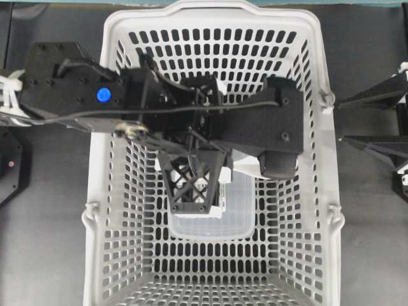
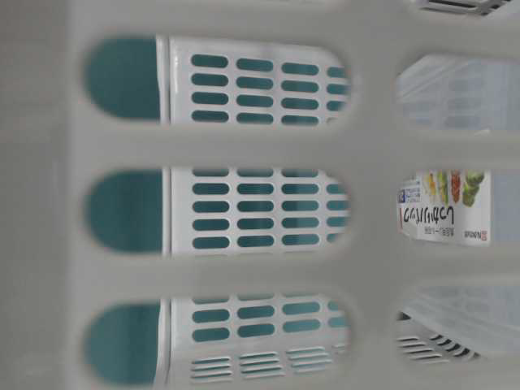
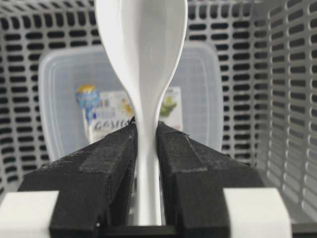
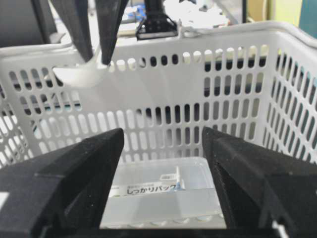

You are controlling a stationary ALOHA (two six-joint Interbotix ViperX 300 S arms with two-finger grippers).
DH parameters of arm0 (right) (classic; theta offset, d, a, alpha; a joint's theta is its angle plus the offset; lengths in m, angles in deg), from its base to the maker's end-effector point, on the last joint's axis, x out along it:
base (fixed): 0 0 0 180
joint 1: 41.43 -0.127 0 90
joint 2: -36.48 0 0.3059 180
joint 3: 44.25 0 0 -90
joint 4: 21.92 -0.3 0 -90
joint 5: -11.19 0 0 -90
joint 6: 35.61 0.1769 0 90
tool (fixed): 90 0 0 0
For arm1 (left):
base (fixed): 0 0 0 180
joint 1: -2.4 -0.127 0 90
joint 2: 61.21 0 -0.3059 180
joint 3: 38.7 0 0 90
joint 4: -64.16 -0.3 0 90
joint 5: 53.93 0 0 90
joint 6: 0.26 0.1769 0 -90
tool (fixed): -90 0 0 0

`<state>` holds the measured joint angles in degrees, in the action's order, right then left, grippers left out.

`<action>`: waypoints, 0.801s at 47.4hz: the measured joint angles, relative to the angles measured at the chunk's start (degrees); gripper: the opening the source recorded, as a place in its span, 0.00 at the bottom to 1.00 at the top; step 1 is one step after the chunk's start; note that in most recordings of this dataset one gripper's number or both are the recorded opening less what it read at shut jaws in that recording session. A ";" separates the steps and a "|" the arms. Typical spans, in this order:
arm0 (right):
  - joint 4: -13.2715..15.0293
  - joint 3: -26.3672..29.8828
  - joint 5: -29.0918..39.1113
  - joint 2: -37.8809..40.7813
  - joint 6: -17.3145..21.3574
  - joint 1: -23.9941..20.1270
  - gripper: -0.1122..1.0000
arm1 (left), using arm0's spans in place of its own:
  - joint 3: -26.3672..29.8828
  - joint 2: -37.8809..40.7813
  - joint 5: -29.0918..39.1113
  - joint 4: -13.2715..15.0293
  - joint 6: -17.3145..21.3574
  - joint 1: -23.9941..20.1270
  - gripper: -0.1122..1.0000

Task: Pick up the chinese spoon from the shopping basket with the left arm.
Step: 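Lift the spoon upward with the left gripper above the container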

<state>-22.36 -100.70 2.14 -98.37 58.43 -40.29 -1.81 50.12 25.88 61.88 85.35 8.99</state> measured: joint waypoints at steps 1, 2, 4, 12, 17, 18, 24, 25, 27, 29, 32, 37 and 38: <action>0.00 0.00 -0.09 0.00 0.00 0.09 0.66 | 0.09 0.00 0.26 -0.09 0.00 -0.09 0.21; 0.00 0.00 -0.09 0.00 -0.09 0.00 0.67 | 0.18 0.09 0.53 -0.09 0.00 0.00 0.21; 0.00 0.00 -0.09 0.00 0.00 0.09 0.66 | 0.09 0.18 0.70 -0.09 0.09 0.00 0.21; -0.09 0.00 -0.09 0.00 0.00 0.09 0.66 | 0.18 0.26 0.88 -0.09 0.00 0.00 0.21; 0.00 0.00 -0.09 0.00 0.00 0.00 0.66 | 0.18 0.18 0.88 0.00 0.00 0.00 0.21; 0.00 0.00 -0.09 0.00 0.00 0.00 0.66 | 0.18 0.26 0.97 -0.09 0.00 0.00 0.21; -0.09 0.00 -0.09 0.00 0.00 0.09 0.67 | 0.18 0.26 0.88 -0.09 0.00 0.00 0.21; -0.09 0.00 -0.09 -0.09 0.00 0.09 0.67 | 0.18 0.26 0.88 -0.09 -0.09 0.09 0.21; 0.00 0.00 -0.09 -0.09 0.00 0.09 0.67 | 0.18 0.26 0.97 -0.09 0.00 0.09 0.21; -0.09 0.00 -0.09 0.00 0.00 0.09 0.66 | 0.09 0.26 0.88 -0.09 -0.09 0.00 0.21; -0.09 0.00 -0.09 0.00 0.00 0.09 0.67 | 0.18 0.26 0.97 0.00 0.00 0.00 0.21; 0.00 0.00 -0.09 0.00 0.00 0.09 0.66 | 0.18 0.26 0.97 0.00 0.00 0.09 0.21; -0.09 0.00 -0.09 -0.09 0.00 0.00 0.66 | 0.09 0.26 0.88 -0.09 -0.09 0.09 0.21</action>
<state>-22.45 -100.70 2.05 -98.46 58.43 -40.29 -1.72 50.39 26.75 61.79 85.26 9.08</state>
